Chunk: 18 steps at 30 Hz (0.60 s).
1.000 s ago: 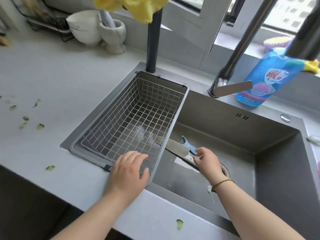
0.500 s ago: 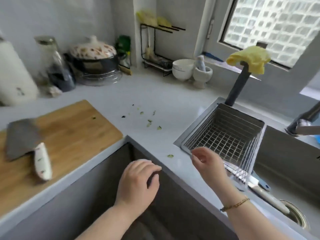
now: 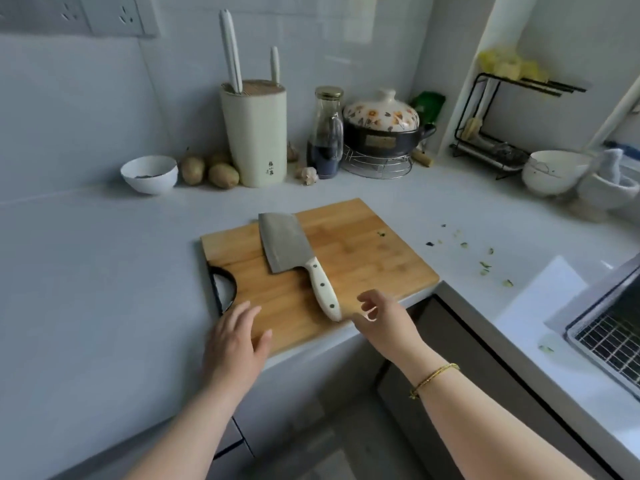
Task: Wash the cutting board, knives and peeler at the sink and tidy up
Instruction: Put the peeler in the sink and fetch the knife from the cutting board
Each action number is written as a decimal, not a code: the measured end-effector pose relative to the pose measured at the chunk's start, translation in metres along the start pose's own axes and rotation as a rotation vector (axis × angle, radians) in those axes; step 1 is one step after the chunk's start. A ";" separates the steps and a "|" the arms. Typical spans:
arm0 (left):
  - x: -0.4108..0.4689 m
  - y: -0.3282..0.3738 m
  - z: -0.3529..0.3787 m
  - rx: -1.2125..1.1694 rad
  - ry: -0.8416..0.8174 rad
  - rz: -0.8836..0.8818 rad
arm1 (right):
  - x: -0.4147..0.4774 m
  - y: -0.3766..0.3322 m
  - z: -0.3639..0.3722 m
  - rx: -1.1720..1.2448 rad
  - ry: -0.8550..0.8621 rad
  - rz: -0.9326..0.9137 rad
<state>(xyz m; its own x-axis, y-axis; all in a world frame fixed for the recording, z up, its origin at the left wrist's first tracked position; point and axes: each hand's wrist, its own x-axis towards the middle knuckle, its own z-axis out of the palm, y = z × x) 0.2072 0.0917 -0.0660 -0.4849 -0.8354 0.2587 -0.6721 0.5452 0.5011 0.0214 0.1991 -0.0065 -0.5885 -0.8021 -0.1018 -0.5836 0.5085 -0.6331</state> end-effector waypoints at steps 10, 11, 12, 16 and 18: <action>0.011 -0.017 0.016 0.103 0.081 0.104 | 0.056 -0.046 0.031 -0.122 -0.053 0.104; 0.011 -0.017 0.016 0.104 0.087 0.103 | 0.061 -0.051 0.034 -0.138 -0.053 0.110; 0.011 -0.018 0.016 0.109 0.089 0.102 | 0.065 -0.055 0.038 -0.168 -0.054 0.113; 0.012 -0.016 0.012 0.116 0.072 0.091 | 0.080 -0.067 0.042 -0.260 -0.114 0.148; 0.012 -0.016 0.011 0.115 0.062 0.080 | 0.086 -0.069 0.038 -0.252 -0.162 0.181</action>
<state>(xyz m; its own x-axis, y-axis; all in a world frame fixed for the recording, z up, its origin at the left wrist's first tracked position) 0.2057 0.0735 -0.0799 -0.5067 -0.7897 0.3459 -0.6940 0.6116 0.3799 0.0322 0.0828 -0.0008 -0.6107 -0.7206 -0.3281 -0.6093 0.6924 -0.3866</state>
